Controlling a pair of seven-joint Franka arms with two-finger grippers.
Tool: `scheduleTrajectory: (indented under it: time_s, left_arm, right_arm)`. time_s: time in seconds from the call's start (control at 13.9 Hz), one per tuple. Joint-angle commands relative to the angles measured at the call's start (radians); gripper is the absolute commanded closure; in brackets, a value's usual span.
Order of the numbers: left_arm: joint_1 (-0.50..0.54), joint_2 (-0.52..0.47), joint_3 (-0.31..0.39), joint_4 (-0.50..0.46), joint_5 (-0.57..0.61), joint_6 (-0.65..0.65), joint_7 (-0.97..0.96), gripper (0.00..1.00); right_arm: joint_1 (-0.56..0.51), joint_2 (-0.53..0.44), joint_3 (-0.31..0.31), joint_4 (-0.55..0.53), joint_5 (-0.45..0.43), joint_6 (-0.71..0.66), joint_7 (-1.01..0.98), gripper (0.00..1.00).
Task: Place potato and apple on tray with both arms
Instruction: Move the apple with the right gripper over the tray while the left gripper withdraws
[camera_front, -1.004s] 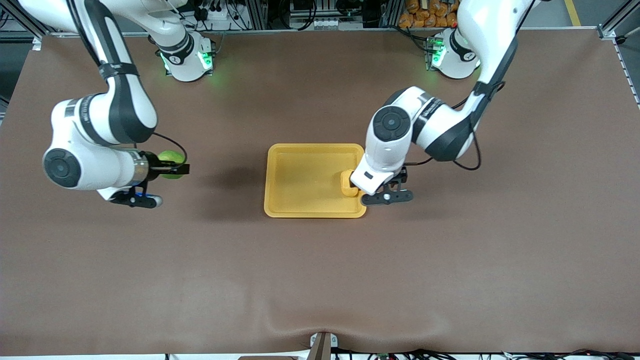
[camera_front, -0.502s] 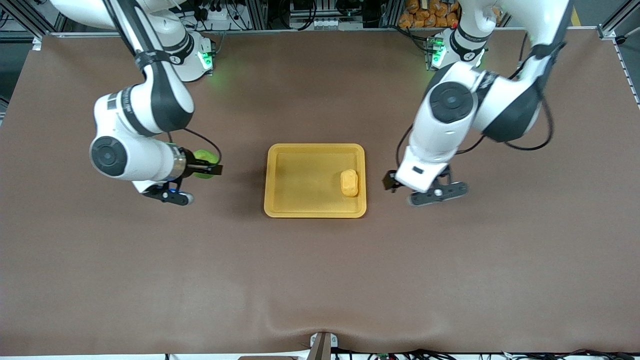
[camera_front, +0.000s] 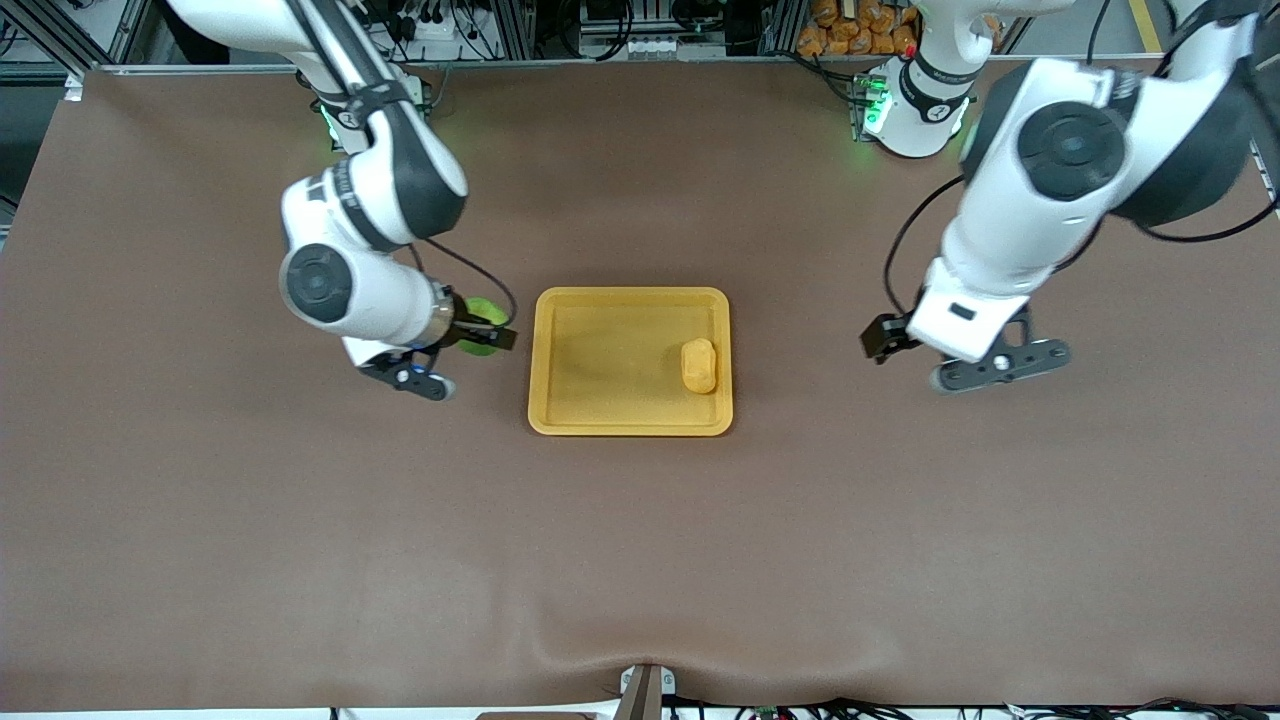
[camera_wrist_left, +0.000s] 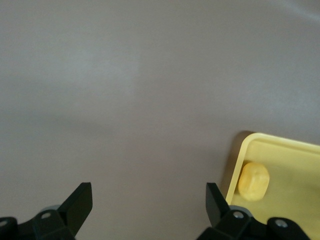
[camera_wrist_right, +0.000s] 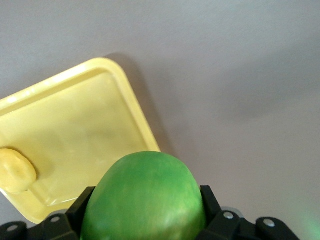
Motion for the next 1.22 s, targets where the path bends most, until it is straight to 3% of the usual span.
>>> scheduleTrajectory:
  time_s: [0.0, 0.43, 1.15]
  left_arm:
    - [0.073, -0.046, -0.009, 0.015, -0.051, -0.093, 0.064, 0.0]
    - [0.174, -0.064, -0.001, 0.136, -0.049, -0.282, 0.323, 0.0]
    - [0.254, -0.157, 0.0, 0.135, -0.045, -0.344, 0.523, 0.0]
  right_arm:
    - [0.044, 0.02, -0.012, 0.0, 0.024, 0.041, 0.06, 1.0]
    - [0.119, 0.092, -0.01, 0.002, 0.024, 0.15, 0.176, 1.0]
    - [0.196, 0.282, -0.01, 0.01, 0.026, 0.421, 0.265, 1.0]
